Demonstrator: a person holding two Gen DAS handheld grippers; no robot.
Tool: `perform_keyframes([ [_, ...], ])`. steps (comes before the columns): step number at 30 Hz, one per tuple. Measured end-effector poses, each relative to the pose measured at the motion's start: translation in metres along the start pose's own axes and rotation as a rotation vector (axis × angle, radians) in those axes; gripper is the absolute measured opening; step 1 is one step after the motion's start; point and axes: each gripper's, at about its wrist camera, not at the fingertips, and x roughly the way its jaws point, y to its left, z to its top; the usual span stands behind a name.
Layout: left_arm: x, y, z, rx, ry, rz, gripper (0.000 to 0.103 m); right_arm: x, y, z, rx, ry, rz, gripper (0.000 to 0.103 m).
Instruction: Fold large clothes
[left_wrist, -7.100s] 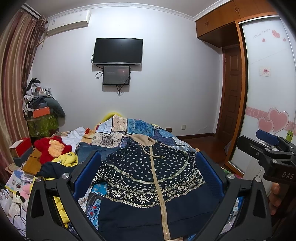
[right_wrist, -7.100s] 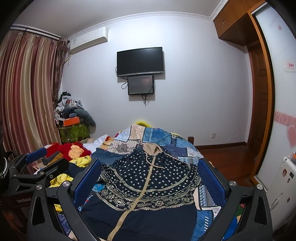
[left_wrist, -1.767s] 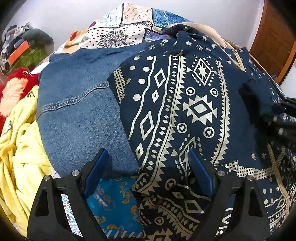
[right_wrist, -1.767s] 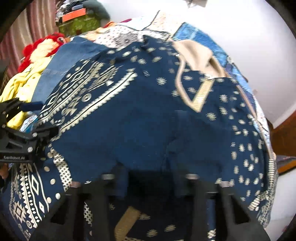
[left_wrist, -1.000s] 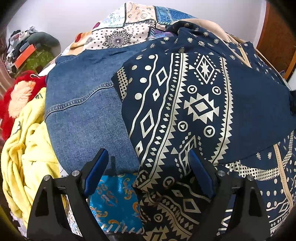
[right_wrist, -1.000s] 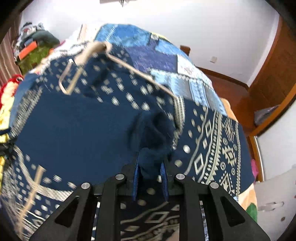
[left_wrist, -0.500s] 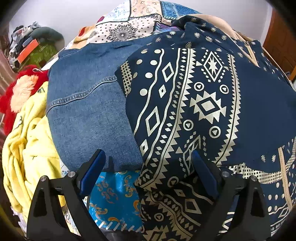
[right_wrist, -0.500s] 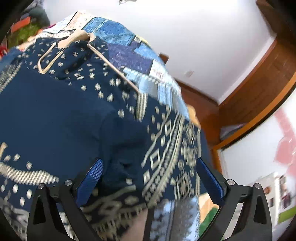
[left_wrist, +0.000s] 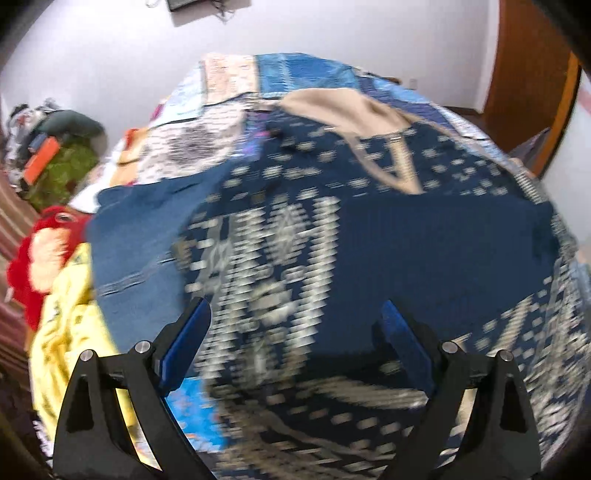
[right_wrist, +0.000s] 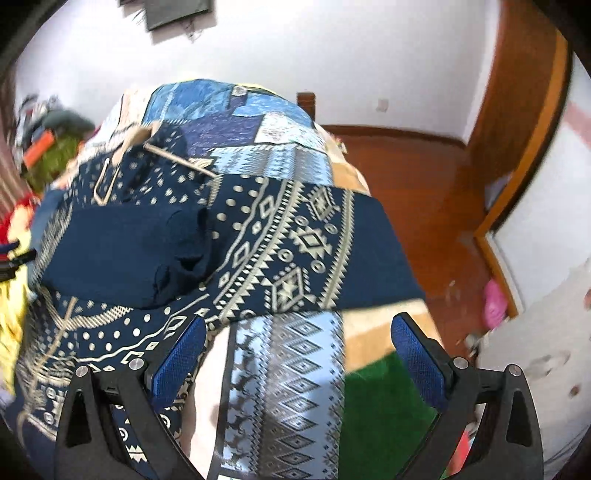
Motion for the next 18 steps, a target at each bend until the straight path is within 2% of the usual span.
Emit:
perform_keyframes([
  [2, 0.011, -0.018, 0.008, 0.012, 0.017, -0.047, 0.094, 0.009, -0.016, -0.001, 0.068, 0.024, 0.031, 0.1],
  [9, 0.05, -0.07, 0.013, 0.086, 0.06, -0.075, 0.094, 0.054, -0.066, -0.007, 0.336, 0.091, 0.165, 0.1],
  [13, 0.067, -0.083, 0.013, 0.118, 0.063, -0.068, 0.095, 0.081, -0.083, -0.005, 0.467, 0.102, 0.216, 0.099],
  [15, 0.07, -0.084, 0.014, 0.108, 0.045, -0.07, 0.097, 0.09, -0.088, 0.001, 0.501, 0.083, 0.198, 0.097],
  [18, 0.074, -0.083, 0.02, 0.086, 0.037, -0.081, 0.097, 0.1, -0.089, 0.016, 0.496, 0.062, 0.166, 0.087],
])
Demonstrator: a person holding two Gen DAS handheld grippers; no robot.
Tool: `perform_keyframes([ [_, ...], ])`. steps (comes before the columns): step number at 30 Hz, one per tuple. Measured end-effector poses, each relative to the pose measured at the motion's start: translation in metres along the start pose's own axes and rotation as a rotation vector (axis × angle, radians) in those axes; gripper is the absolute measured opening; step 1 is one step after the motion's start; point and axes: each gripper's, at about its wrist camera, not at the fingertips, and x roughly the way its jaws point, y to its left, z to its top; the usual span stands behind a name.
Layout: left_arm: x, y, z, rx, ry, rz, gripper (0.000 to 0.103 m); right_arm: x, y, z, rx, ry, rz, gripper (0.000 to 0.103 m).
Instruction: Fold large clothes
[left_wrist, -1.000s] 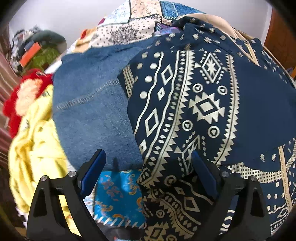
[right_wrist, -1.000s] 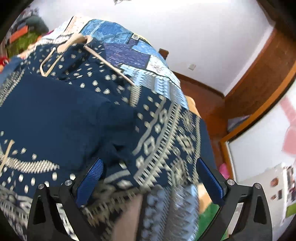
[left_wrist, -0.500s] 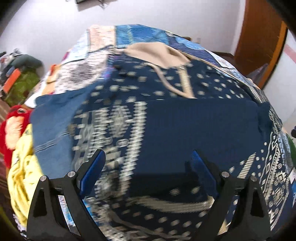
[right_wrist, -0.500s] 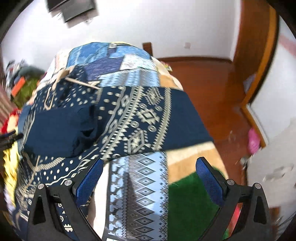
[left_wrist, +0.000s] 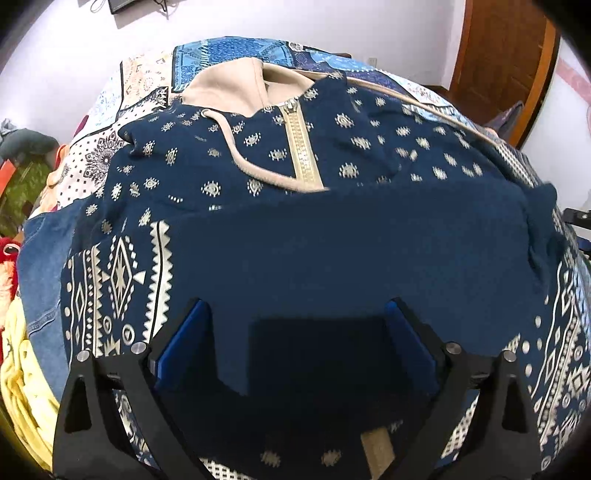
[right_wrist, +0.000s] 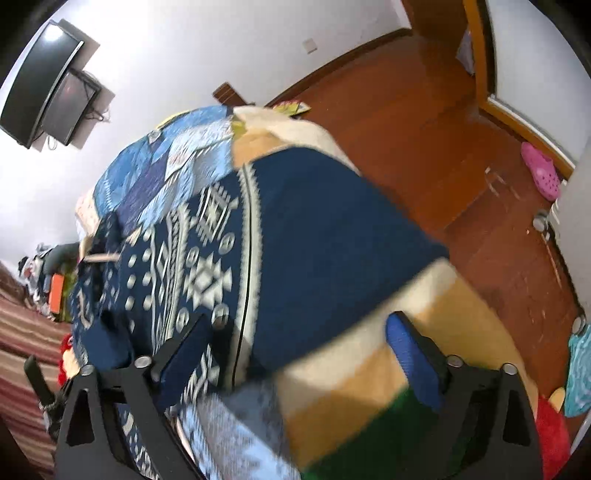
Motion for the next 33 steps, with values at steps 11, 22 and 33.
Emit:
perform_keyframes([
  [11, -0.02, 0.007, -0.002, -0.011, -0.027, -0.011, 0.097, -0.025, 0.03, 0.036, -0.008, -0.126, 0.006, 0.01],
  [22, -0.096, 0.036, -0.007, -0.031, -0.164, -0.003, 0.097, -0.108, 0.191, 0.014, -0.354, -0.233, 0.182, 0.008],
  [33, -0.134, 0.071, -0.031, -0.064, -0.211, -0.005, 0.097, -0.021, 0.289, -0.091, -0.517, 0.046, 0.206, 0.008],
])
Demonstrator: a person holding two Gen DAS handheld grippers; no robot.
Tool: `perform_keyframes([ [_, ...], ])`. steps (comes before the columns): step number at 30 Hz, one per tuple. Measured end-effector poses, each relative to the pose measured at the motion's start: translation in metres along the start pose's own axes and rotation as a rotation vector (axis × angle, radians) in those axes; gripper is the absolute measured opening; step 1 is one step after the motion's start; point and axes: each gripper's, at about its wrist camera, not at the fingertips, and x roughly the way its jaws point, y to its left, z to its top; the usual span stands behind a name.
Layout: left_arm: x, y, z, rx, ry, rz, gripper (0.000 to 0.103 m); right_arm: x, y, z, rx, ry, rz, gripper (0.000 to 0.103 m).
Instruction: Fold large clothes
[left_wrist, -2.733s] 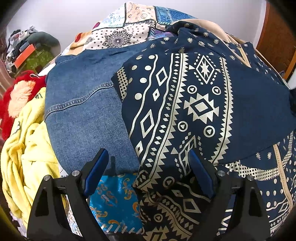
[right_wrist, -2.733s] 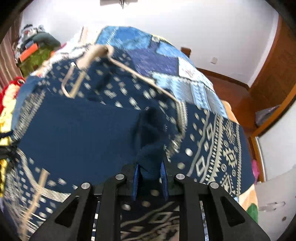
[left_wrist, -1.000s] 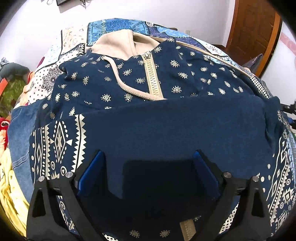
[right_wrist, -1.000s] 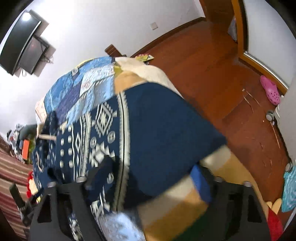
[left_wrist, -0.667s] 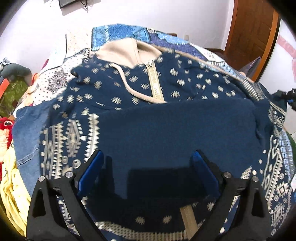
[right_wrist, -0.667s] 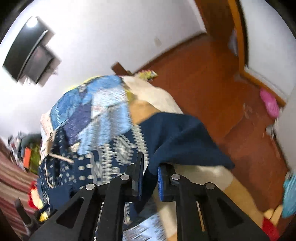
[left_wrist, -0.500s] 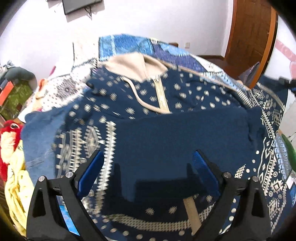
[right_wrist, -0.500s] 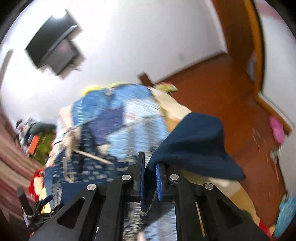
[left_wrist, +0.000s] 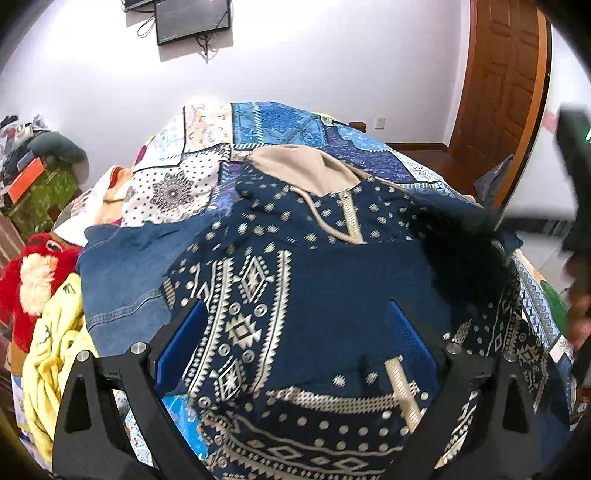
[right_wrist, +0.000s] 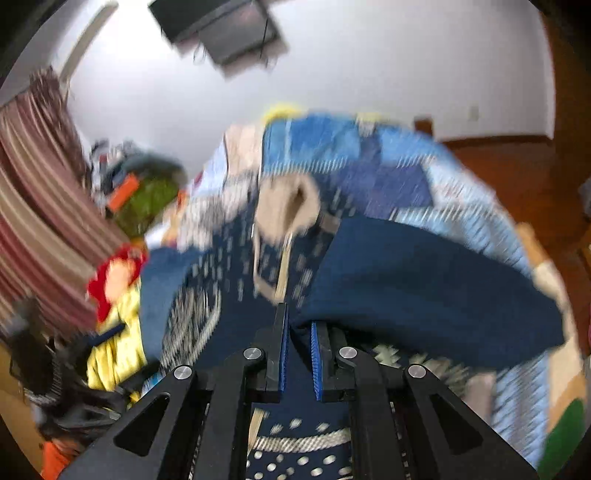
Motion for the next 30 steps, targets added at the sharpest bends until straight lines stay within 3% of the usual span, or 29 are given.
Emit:
perform_keyframes([
  [7, -0.003, 0.015, -0.02, -0.009, 0.034, 0.004, 0.097, 0.06, -0.013, -0.056, 0.109, 0.237, -0.082, 0.008],
  [11, -0.003, 0.016, -0.028, -0.012, 0.056, 0.005, 0.097, 0.058, -0.017, -0.065, 0.115, 0.286, -0.066, 0.009],
  [15, -0.007, 0.011, -0.032, -0.008, 0.062, 0.006, 0.097, 0.056, -0.021, -0.081, 0.18, 0.433, -0.043, 0.009],
  [19, -0.018, 0.001, -0.033, 0.001, 0.057, -0.008, 0.097, 0.038, -0.015, -0.091, 0.113, 0.432, -0.031, 0.009],
  [21, -0.022, -0.007, -0.031, 0.019, 0.053, -0.012, 0.097, 0.017, -0.014, -0.091, 0.079, 0.386, -0.014, 0.009],
  [30, -0.03, -0.074, 0.007, 0.143, -0.014, -0.051, 0.098, -0.097, -0.046, -0.057, -0.016, 0.061, -0.181, 0.009],
])
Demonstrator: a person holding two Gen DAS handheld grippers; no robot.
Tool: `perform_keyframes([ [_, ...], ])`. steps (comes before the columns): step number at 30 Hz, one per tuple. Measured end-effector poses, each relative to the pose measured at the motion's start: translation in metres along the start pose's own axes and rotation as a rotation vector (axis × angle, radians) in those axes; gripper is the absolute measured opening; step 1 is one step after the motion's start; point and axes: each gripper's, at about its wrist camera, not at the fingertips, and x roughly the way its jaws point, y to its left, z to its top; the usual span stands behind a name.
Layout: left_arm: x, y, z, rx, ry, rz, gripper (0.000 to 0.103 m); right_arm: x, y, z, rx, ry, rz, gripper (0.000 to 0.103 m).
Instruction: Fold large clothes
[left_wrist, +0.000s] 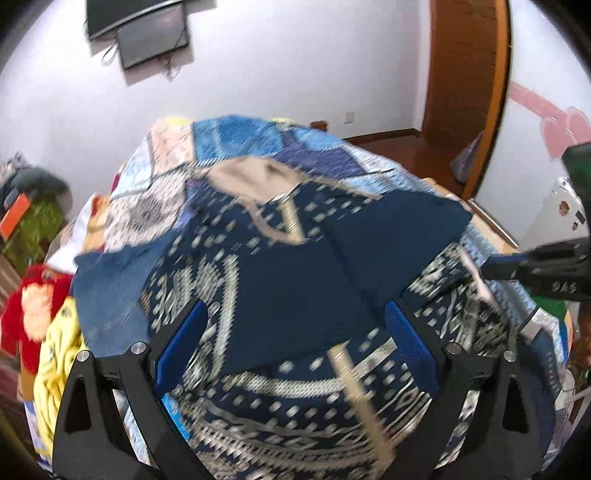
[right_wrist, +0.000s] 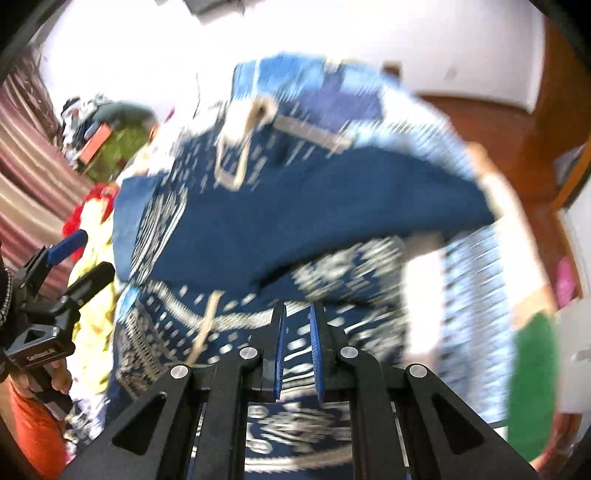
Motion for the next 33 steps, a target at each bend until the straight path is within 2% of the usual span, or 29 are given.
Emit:
perform_keyframes([
  [5, 0.021, -0.053, 0.031, 0.071, -0.014, -0.051, 0.098, -0.043, -0.051, 0.004, -0.013, -0.115, -0.113, 0.009],
  [9, 0.05, -0.096, 0.049, 0.129, 0.006, -0.098, 0.098, -0.05, -0.089, 0.004, 0.04, -0.128, -0.134, 0.009],
  [15, 0.121, -0.164, 0.067, 0.216, 0.116, -0.165, 0.098, -0.034, -0.141, -0.004, 0.139, -0.099, -0.168, 0.009],
  [20, 0.174, -0.204, 0.069, 0.301, 0.198, -0.171, 0.098, -0.012, -0.161, -0.009, 0.183, -0.057, -0.159, 0.009],
  [23, 0.199, -0.219, 0.065, 0.356, 0.225, -0.107, 0.097, -0.001, -0.158, -0.009, 0.176, -0.046, -0.161, 0.009],
  [25, 0.204, -0.222, 0.066, 0.358, 0.202, -0.09, 0.095, 0.005, -0.153, -0.009, 0.163, -0.042, -0.167, 0.009],
  [26, 0.204, -0.222, 0.068, 0.354, 0.189, -0.087, 0.09, 0.007, -0.15, -0.008, 0.155, -0.04, -0.167, 0.009],
  [28, 0.201, -0.218, 0.075, 0.338, 0.165, -0.078, 0.062, 0.011, -0.143, -0.007, 0.139, -0.035, -0.162, 0.009],
  [29, 0.2, -0.216, 0.079, 0.332, 0.161, -0.081, 0.053, 0.012, -0.14, -0.007, 0.134, -0.034, -0.161, 0.009],
  [31, 0.195, -0.206, 0.09, 0.308, 0.153, -0.097, 0.013, 0.013, -0.134, -0.005, 0.128, -0.032, -0.161, 0.009],
  [32, 0.19, -0.197, 0.097, 0.282, 0.147, -0.113, 0.008, 0.013, -0.13, -0.004, 0.126, -0.033, -0.154, 0.009],
  [33, 0.182, -0.187, 0.103, 0.253, 0.129, -0.136, 0.008, 0.013, -0.127, -0.002, 0.125, -0.035, -0.149, 0.009],
])
